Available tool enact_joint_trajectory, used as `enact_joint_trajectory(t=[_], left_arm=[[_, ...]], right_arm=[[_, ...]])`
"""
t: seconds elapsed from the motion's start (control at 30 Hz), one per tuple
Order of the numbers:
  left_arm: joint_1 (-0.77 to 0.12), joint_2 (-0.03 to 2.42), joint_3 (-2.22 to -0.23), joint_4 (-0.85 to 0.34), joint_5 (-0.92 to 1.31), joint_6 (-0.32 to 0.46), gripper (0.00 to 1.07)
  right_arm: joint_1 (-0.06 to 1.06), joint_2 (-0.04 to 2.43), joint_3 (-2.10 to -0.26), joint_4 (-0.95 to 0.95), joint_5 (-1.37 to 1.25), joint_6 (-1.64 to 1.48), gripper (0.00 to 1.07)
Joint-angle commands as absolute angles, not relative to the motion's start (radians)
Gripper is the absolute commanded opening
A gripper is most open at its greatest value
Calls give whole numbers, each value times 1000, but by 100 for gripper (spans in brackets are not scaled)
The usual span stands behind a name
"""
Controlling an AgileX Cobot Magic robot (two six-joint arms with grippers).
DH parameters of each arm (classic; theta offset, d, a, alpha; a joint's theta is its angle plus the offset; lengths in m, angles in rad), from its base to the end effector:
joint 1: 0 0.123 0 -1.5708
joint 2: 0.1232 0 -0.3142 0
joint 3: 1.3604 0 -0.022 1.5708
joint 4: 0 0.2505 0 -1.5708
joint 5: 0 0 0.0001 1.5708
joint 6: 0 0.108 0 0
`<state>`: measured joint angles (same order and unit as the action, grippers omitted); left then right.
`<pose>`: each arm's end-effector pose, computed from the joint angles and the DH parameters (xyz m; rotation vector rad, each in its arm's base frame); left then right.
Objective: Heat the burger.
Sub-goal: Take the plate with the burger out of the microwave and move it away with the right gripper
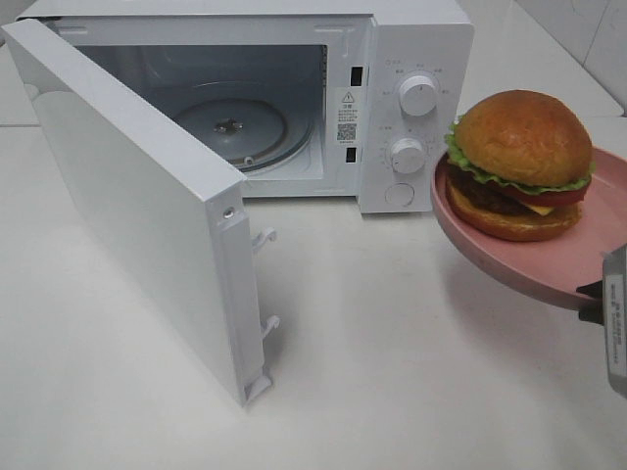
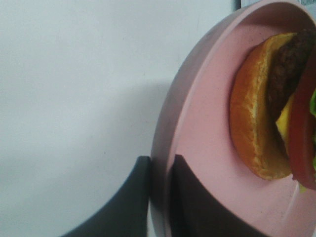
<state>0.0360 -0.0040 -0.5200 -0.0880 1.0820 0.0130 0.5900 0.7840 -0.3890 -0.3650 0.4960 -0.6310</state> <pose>-0.0231 -0.0092 0.2734 -0.0170 2.0392 -0.0745 0.1164 0.0558 0.2410 -1.5883 1.7511 -0.3789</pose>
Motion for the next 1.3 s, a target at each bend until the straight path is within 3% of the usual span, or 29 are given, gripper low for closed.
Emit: enact_joint_trajectory(t=[0.03,0.37,0.67,0.93,1.3], left_arm=[[35,-6,-517,-92,1071,12,98],[35,-6,-517,-92,1071,12,98],[35,-6,-517,-92,1071,12,98],[35,-6,-517,-92,1071,12,98],[35,-6,-517,-92,1071,12,98]], right_arm=[[587,768,-399,-461,478,-524,0],[587,785,-399,-680,614,-188,0],[587,965,-407,-834,703,278,0],[587,1145,-448,-916,776,664,0],[587,1374,-497,-954,852,935,0]])
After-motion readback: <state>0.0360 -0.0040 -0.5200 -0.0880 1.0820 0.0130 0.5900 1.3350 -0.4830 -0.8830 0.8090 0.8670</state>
